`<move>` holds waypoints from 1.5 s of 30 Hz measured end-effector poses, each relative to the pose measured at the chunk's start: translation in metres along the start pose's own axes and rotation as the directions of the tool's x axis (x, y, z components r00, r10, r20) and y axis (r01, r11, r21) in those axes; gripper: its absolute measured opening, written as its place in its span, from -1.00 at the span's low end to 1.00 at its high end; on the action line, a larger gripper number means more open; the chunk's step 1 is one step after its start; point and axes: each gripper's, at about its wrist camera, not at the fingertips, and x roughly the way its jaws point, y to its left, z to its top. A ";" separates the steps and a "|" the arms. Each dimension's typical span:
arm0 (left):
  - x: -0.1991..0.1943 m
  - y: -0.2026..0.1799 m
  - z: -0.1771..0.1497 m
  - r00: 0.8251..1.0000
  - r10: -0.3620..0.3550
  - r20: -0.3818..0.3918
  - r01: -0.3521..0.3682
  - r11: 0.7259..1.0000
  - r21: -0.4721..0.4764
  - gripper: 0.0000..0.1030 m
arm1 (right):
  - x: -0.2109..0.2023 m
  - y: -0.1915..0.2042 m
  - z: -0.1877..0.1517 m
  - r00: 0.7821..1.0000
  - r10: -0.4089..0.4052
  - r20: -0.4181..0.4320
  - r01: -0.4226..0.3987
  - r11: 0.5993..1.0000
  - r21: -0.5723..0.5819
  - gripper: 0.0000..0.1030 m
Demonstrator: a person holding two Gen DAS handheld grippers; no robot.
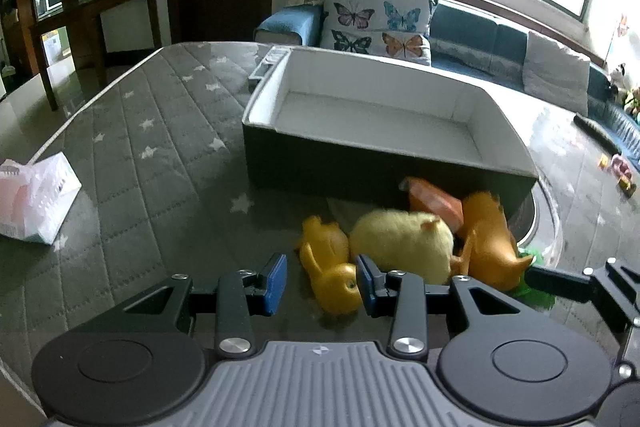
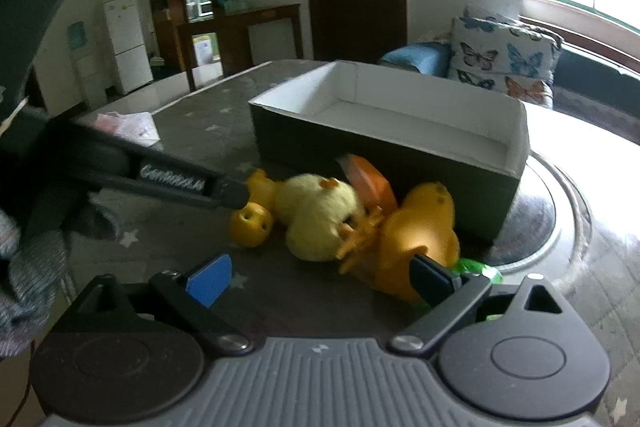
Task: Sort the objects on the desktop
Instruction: 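Lower the left tool toward the small yellow rubber duck, then close the left tool on the small yellow rubber duck and lift it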
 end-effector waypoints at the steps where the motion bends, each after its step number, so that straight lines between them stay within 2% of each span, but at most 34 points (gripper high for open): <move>1: 0.001 0.003 0.003 1.000 0.000 0.000 0.000 1.000 -0.004 -0.21 | 0.000 0.002 0.002 1.000 0.013 0.005 -0.013 1.000 -0.007 0.88; 9: 0.016 0.018 0.022 0.999 -0.036 -0.036 0.035 0.999 -0.032 -0.21 | 0.011 0.023 0.016 0.995 0.096 0.003 -0.095 0.993 -0.066 0.76; 15: 0.034 0.018 0.029 0.995 -0.067 -0.074 0.065 0.997 -0.031 -0.21 | 0.032 0.035 0.020 0.990 0.140 -0.033 -0.142 0.986 -0.083 0.56; 21: 0.046 0.018 0.034 0.990 -0.090 -0.108 0.094 0.995 0.029 -0.21 | 0.054 0.045 0.020 0.988 0.140 -0.065 -0.146 0.984 -0.103 0.45; 23: 0.049 0.021 0.037 0.989 -0.095 -0.115 0.098 0.995 0.022 -0.21 | 0.061 0.047 0.020 0.989 0.130 -0.073 -0.137 0.985 -0.107 0.40; 27: 0.057 0.027 0.042 0.987 -0.100 -0.126 0.101 0.995 0.006 -0.24 | 0.075 0.050 0.022 0.989 0.123 -0.088 -0.131 0.987 -0.093 0.21; 34: 0.069 0.034 0.039 0.970 -0.169 -0.174 0.163 0.985 -0.050 -0.23 | 0.087 0.048 0.021 0.991 0.097 -0.097 -0.102 0.993 -0.054 -0.31; 37: 0.072 0.037 0.037 0.964 -0.192 -0.184 0.180 0.980 -0.080 -0.25 | 0.087 0.047 0.020 0.990 0.099 -0.096 -0.104 0.993 -0.047 -0.33; 39: 0.072 0.038 0.037 0.959 -0.209 -0.189 0.195 0.977 -0.091 -0.36 | 0.086 0.046 0.019 0.990 0.103 -0.097 -0.108 0.993 -0.045 -0.34; 45: 0.065 0.038 0.034 0.958 -0.207 -0.197 0.190 0.977 -0.101 -0.43 | 0.078 0.046 0.015 0.987 0.128 -0.097 -0.132 0.991 -0.037 -0.34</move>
